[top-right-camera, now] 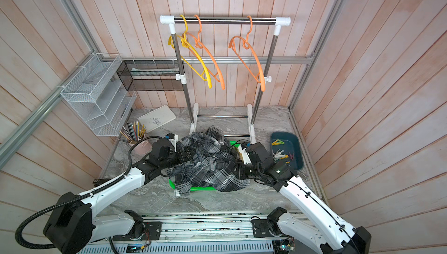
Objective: Remove the clothespins securing long-sleeve shirts to the hanger
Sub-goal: Adjust the long-sleeve shirt at the bin.
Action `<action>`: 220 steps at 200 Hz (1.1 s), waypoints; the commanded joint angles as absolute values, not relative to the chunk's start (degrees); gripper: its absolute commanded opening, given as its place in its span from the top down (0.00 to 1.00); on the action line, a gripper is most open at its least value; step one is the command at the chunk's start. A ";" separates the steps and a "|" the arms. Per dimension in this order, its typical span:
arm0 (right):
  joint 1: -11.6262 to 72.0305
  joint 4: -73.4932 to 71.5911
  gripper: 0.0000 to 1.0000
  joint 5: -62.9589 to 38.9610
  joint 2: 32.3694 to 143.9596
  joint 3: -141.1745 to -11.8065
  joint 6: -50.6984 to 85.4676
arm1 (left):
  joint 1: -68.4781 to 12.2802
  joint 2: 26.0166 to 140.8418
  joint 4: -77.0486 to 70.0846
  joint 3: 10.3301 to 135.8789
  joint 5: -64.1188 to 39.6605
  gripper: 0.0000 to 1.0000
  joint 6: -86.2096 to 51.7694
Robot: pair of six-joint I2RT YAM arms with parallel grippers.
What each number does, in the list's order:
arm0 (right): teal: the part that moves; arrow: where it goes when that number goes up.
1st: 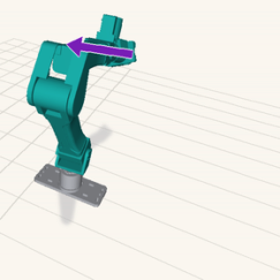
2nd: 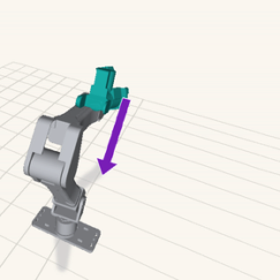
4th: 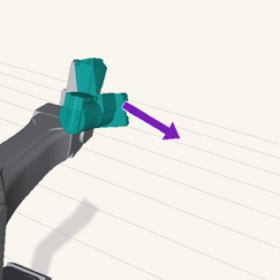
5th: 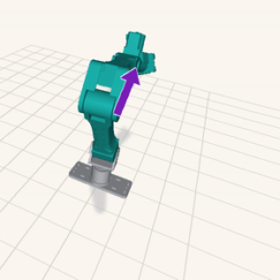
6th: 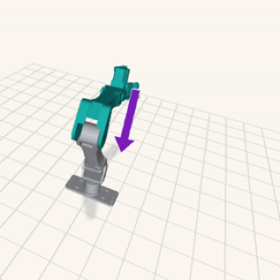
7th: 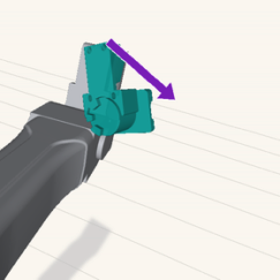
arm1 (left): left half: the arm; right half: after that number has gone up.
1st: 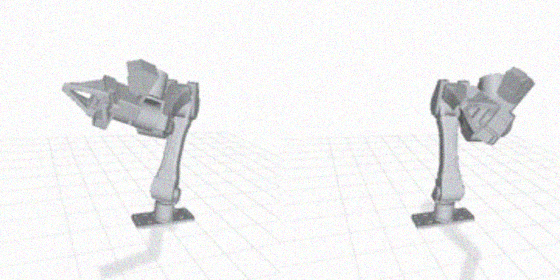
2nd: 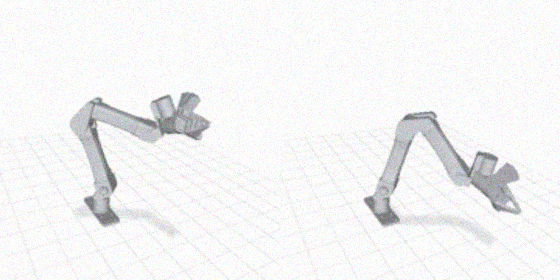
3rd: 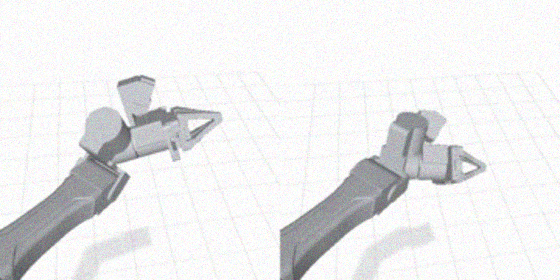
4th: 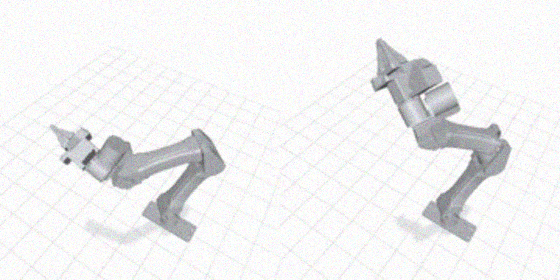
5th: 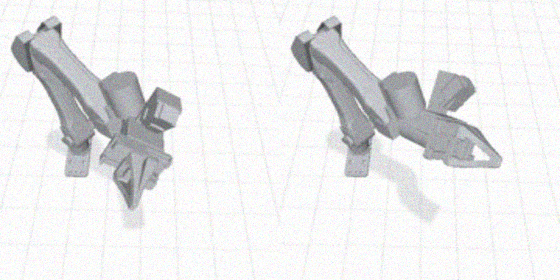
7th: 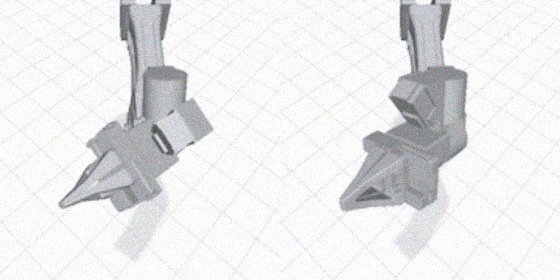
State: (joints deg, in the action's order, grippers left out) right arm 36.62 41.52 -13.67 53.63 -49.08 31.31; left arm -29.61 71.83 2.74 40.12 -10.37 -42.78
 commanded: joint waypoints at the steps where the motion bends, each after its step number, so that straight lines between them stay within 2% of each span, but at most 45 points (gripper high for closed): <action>1: 37.08 28.62 1.00 -20.25 54.52 -48.56 34.29 | -29.76 70.95 1.08 38.46 -9.71 0.11 -43.50; 51: 41.03 12.95 1.00 -20.97 65.43 -52.07 34.41 | -29.78 70.65 -0.96 37.54 -10.85 0.11 -43.68; 96: 41.10 0.99 1.00 -13.18 75.23 -44.18 34.88 | -29.71 69.77 -1.29 37.61 -10.21 0.11 -43.11; 157: 40.89 -8.13 0.99 -13.33 88.17 -36.72 36.61 | -29.70 67.54 -2.59 37.88 -9.40 0.11 -42.80; 170: 40.87 -5.31 0.90 -13.49 87.26 -38.70 35.40 | -29.71 65.98 -3.44 38.04 -9.65 0.11 -42.34; 185: 40.87 0.50 0.60 -10.90 83.52 -42.46 33.06 | -29.65 63.10 -4.99 37.83 -9.55 0.10 -41.92; 194: 40.81 4.14 0.48 -8.52 80.95 -44.81 31.53 | -29.68 61.07 -6.74 37.09 -9.11 0.09 -41.76; 220: 39.96 9.97 0.33 -5.85 75.10 -49.62 28.20 | -29.51 55.10 -9.37 35.36 -6.42 0.07 -39.62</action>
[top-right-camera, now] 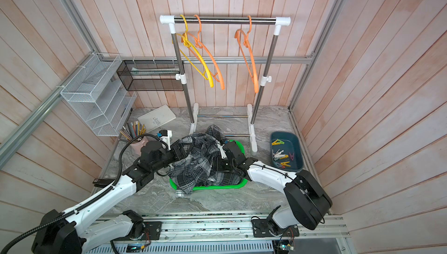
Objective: Remove the clothespins securing long-sleeve shirts to the hanger
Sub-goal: Adjust the long-sleeve shirt at the bin, then reset both arms
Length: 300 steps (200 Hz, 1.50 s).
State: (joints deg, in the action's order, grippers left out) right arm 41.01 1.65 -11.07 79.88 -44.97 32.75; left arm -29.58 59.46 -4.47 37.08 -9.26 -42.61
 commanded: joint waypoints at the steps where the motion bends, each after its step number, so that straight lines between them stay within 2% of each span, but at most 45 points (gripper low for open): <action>1: 39.89 10.17 0.32 -5.91 74.90 -49.73 28.12 | -29.52 54.84 -9.39 35.35 -6.33 0.07 -39.45; 54: 36.58 16.51 0.18 -6.32 69.18 -55.85 23.04 | -28.69 47.88 -6.64 36.45 -0.41 0.02 -31.20; 86: 34.15 16.20 0.14 -8.68 65.28 -56.82 20.97 | -26.79 46.42 -3.81 37.49 2.37 0.00 -29.81; 117: 28.47 15.99 0.08 -11.80 62.35 -56.45 19.62 | -20.93 47.74 0.96 37.51 1.26 0.00 -33.48; 142: 21.74 17.59 0.06 -13.91 61.04 -56.26 17.98 | -14.96 50.88 3.11 36.93 -7.68 0.00 -37.68; 167: 14.04 15.77 0.02 -13.32 59.07 -53.90 15.93 | -13.98 51.94 2.75 35.56 -8.08 0.00 -35.75; 197: 7.91 5.52 0.02 -4.67 57.68 -46.81 12.22 | -14.00 51.25 0.10 34.80 2.29 0.00 -27.23; 236: 5.28 -16.37 0.02 5.44 58.06 -33.40 10.05 | -13.98 50.30 -8.11 33.84 14.01 0.00 -12.95; 268: 3.04 -35.93 0.02 8.42 61.34 -22.02 6.72 | -13.83 50.77 -20.81 27.12 18.33 0.00 -1.60; 300: 1.51 -54.88 0.02 9.41 68.40 -13.85 2.85 | -9.26 53.55 -25.92 23.03 16.66 0.00 -3.55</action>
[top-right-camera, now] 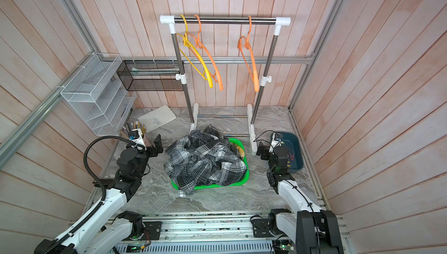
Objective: Remove the clothespins securing long-sleeve shirts to the hanger
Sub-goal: Reset both arms
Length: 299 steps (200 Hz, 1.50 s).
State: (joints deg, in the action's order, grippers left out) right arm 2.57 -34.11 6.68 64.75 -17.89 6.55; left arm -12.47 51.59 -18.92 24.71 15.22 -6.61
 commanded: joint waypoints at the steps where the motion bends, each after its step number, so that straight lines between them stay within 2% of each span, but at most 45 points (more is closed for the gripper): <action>1: 1.41 -55.61 0.02 9.41 68.70 -13.60 2.83 | -9.07 53.67 -26.10 22.94 16.59 0.00 -3.58; 30: 0.12 -76.14 0.02 5.48 77.19 -7.05 0.66 | -4.66 55.98 -33.70 18.93 13.92 0.00 -6.08; 84: 0.00 -94.56 0.02 2.59 91.71 -4.56 -0.53 | -0.17 64.62 -48.02 14.52 10.55 0.00 -4.85; 123: -1.41 -88.18 0.02 0.93 90.10 -6.58 0.50 | 1.56 73.59 -56.52 15.17 7.21 0.00 -3.86; 162: -1.45 -87.88 0.02 0.31 90.35 -7.02 0.39 | 1.67 78.61 -58.81 15.36 2.15 0.00 -2.54; 211: -1.48 -87.45 0.02 -0.39 90.35 -7.21 0.11 | 1.67 90.13 -69.27 15.11 -0.58 0.00 -1.08; 224: -1.49 -87.45 0.02 -0.45 90.32 -7.21 0.16 | 1.67 88.94 -65.63 15.98 -0.70 0.00 -1.49; 299: -1.59 -83.38 0.02 0.43 89.97 -9.12 0.56 | 1.05 89.61 -67.79 15.43 0.68 0.00 -0.79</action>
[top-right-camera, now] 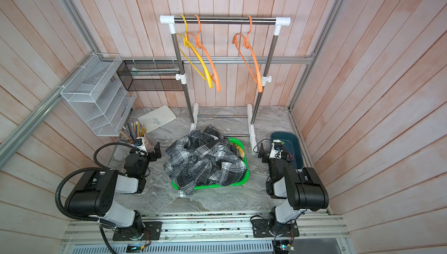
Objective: Remove the clothespins securing long-sleeve shirts to the hanger
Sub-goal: Reset both arms
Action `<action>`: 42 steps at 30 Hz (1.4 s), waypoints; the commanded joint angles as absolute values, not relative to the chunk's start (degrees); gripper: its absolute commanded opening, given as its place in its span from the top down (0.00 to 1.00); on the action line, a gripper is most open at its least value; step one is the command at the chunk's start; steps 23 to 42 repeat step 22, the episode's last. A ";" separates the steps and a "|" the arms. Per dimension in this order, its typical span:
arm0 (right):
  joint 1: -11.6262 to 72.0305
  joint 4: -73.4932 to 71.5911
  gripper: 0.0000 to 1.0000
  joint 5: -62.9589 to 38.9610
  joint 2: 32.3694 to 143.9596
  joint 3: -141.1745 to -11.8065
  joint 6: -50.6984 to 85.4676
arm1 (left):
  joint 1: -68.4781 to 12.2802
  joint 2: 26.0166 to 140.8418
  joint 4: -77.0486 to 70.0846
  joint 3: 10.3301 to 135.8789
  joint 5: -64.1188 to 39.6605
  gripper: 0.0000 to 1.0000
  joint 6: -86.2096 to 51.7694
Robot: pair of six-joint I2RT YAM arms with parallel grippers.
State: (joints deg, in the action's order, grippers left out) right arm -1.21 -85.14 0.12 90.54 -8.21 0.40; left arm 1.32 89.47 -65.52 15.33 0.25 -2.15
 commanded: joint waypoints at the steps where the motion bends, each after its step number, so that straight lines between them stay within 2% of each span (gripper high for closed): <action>1: -1.63 -83.26 0.02 0.44 89.99 -9.26 0.59 | 1.05 89.58 -67.78 15.36 0.65 0.00 -0.79; 5: -1.78 -78.33 0.02 0.34 89.73 -11.55 0.83 | 0.61 89.74 -67.73 15.62 -0.10 0.00 -0.09; 18: -2.59 -77.87 0.02 -0.79 89.73 -11.87 1.57 | 2.15 89.82 -66.49 16.26 -5.34 0.00 -0.24; 42: -2.57 -77.85 0.02 -0.79 89.71 -11.86 1.60 | 2.13 89.68 -66.97 15.94 -5.29 0.00 -0.22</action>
